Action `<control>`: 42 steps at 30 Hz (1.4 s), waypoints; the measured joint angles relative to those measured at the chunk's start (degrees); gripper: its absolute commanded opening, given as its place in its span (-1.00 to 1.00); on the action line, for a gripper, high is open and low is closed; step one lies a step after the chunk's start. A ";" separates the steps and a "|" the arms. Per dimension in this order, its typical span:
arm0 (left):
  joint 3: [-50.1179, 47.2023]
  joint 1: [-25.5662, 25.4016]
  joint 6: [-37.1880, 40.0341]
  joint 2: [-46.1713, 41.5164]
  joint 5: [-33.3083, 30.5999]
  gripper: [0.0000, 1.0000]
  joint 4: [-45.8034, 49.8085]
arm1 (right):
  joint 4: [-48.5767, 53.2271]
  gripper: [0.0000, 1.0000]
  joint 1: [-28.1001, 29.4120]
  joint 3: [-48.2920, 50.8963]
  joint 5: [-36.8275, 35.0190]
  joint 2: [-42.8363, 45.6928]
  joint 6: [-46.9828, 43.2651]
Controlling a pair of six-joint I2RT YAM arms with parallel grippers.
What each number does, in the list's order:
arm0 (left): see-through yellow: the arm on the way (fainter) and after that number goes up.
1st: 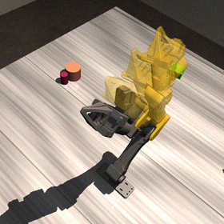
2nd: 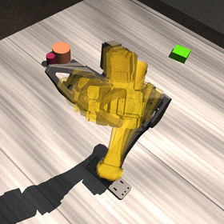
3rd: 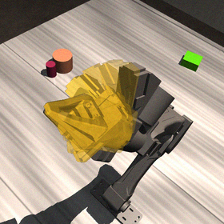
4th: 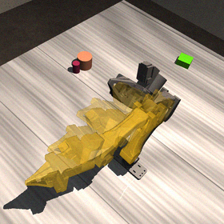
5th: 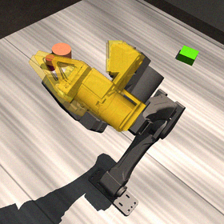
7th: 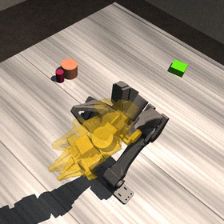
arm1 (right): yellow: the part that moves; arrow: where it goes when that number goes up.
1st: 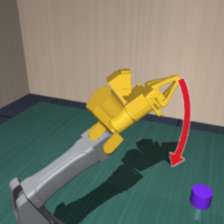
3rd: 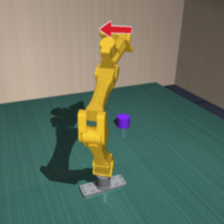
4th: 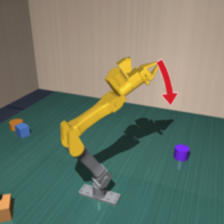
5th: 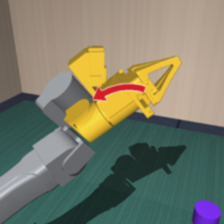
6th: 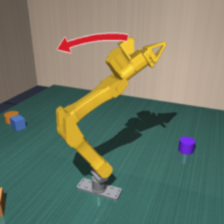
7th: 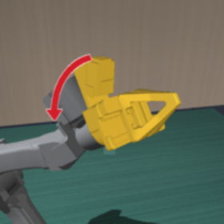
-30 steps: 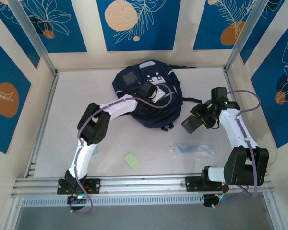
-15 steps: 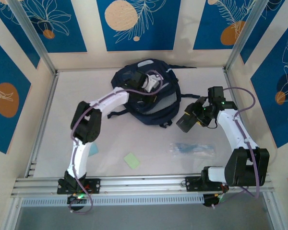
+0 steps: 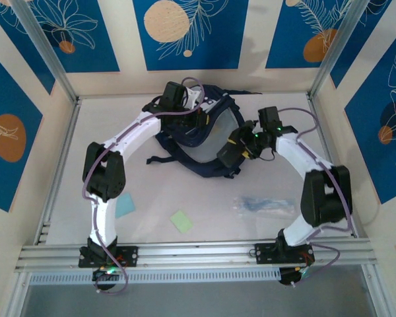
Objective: Pack the student bag
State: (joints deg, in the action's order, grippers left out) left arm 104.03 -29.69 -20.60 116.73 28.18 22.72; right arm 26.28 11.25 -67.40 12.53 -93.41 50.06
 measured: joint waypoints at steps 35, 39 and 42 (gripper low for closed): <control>-1.84 1.27 -7.58 -1.03 -1.42 -1.00 -3.54 | -37.38 -0.12 8.28 -18.45 8.57 -33.90 21.29; -2.71 1.46 -7.58 -1.29 -1.62 -1.00 -3.93 | -43.36 -0.09 8.13 -14.67 10.14 -31.91 22.80; -3.41 1.55 -7.58 -1.64 -1.38 -1.00 -4.31 | -45.51 -0.09 8.33 -14.25 11.41 -31.32 23.30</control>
State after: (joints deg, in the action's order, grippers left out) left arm 100.62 -28.14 -28.18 115.09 26.81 18.41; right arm -19.22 19.57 -81.65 23.94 -124.73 73.36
